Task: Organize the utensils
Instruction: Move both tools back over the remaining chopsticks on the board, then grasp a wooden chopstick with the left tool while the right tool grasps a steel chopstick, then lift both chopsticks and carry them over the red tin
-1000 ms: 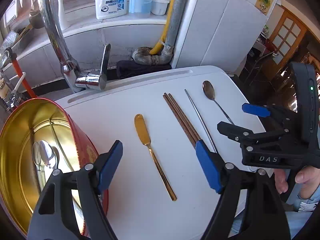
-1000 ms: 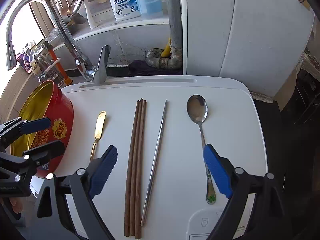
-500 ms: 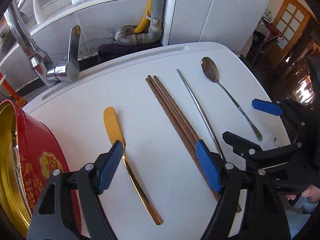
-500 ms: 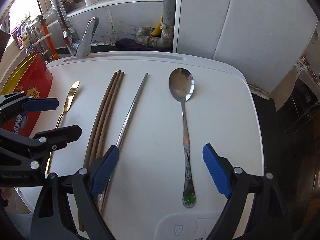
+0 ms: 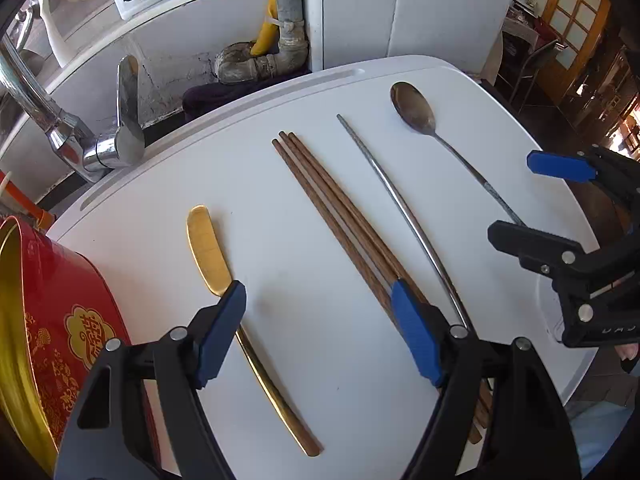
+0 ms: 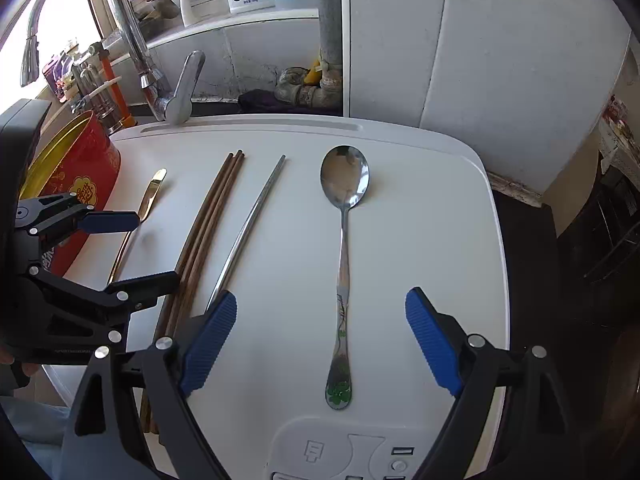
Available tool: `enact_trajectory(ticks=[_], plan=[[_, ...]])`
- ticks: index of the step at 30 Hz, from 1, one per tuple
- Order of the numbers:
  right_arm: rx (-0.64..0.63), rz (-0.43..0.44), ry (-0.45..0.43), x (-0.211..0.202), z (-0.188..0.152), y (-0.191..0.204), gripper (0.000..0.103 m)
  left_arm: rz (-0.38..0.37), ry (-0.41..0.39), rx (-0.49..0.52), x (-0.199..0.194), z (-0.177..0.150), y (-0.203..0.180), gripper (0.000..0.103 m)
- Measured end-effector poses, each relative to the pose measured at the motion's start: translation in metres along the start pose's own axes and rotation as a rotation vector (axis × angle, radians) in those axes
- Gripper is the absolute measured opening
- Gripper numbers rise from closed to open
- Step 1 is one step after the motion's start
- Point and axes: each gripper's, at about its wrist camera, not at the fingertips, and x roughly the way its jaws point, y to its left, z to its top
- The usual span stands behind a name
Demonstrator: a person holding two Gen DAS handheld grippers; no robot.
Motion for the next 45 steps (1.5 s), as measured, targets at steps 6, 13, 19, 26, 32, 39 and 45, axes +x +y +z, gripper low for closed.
enact_trajectory(ticks=[6, 13, 19, 26, 32, 39, 45], plan=[[0.015, 0.042, 0.014, 0.003, 0.001, 0.009, 0.088, 0.017, 0.02, 0.024, -0.004, -0.005, 0.005, 0.074], [0.014, 0.086, 0.034, 0.02, 0.016, 0.027, 0.075, -0.065, 0.01, -0.04, -0.006, -0.008, 0.018, 0.063], [0.033, 0.154, 0.072, 0.028, 0.032, 0.023, 0.061, -0.075, -0.002, -0.079, -0.006, -0.011, 0.01, 0.063], [-0.062, 0.091, 0.131, 0.041, 0.038, 0.041, 0.043, 0.0, -0.034, -0.042, -0.006, -0.012, -0.007, 0.054], [-0.134, 0.06, 0.165, 0.037, 0.03, 0.045, 0.006, -0.031, -0.051, -0.056, -0.007, -0.013, -0.003, 0.008], [-0.014, 0.091, 0.084, 0.0, 0.028, 0.025, 0.006, -0.088, -0.06, -0.192, -0.023, -0.016, 0.027, 0.006], [-0.011, 0.12, 0.035, -0.027, 0.032, 0.032, 0.006, -0.116, -0.113, -0.214, -0.046, -0.012, 0.036, 0.006]])
